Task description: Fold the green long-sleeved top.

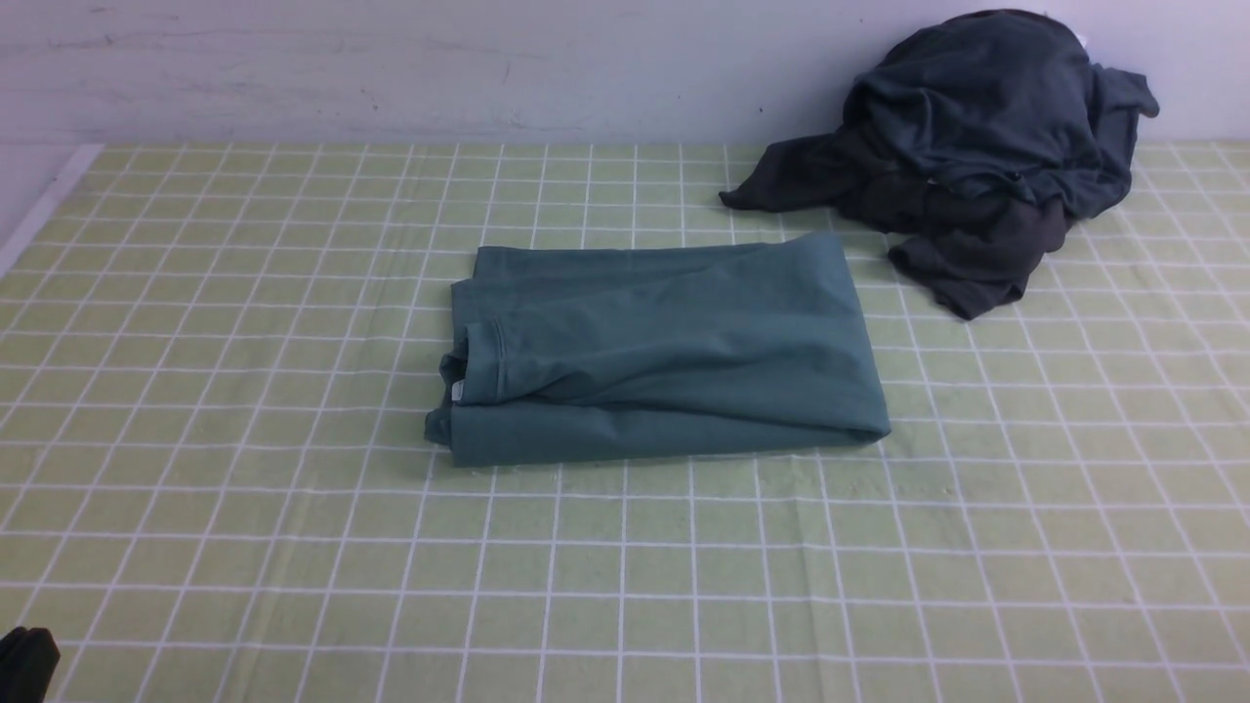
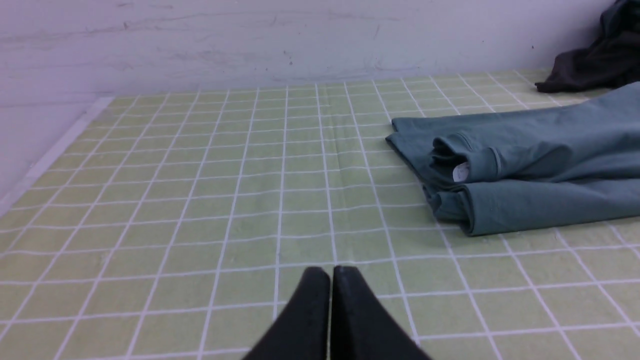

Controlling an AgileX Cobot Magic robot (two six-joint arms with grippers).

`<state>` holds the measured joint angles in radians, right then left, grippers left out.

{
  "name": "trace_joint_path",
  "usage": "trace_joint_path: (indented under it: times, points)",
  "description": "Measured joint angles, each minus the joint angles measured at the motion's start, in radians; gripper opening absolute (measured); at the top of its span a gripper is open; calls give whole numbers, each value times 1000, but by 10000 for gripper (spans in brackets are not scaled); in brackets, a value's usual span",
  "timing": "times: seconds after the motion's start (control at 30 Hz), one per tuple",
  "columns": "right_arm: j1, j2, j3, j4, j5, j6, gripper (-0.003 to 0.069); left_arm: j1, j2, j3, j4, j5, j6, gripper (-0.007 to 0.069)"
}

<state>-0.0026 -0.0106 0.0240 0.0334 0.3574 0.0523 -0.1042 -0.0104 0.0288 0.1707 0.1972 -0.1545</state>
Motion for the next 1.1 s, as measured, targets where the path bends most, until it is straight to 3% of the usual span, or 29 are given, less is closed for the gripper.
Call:
trace_joint_path:
  times: [0.3,0.4,1.1]
  points:
    - [0,0,0,0,0,0,-14,55,0,-1,-213,130,227,-3]
    - [0,0,0,0,0,0,-14,55,0,-4,-234,146,266,-3]
    - [0,0,0,0,0,0,-14,55,0,-5,-239,149,282,-3]
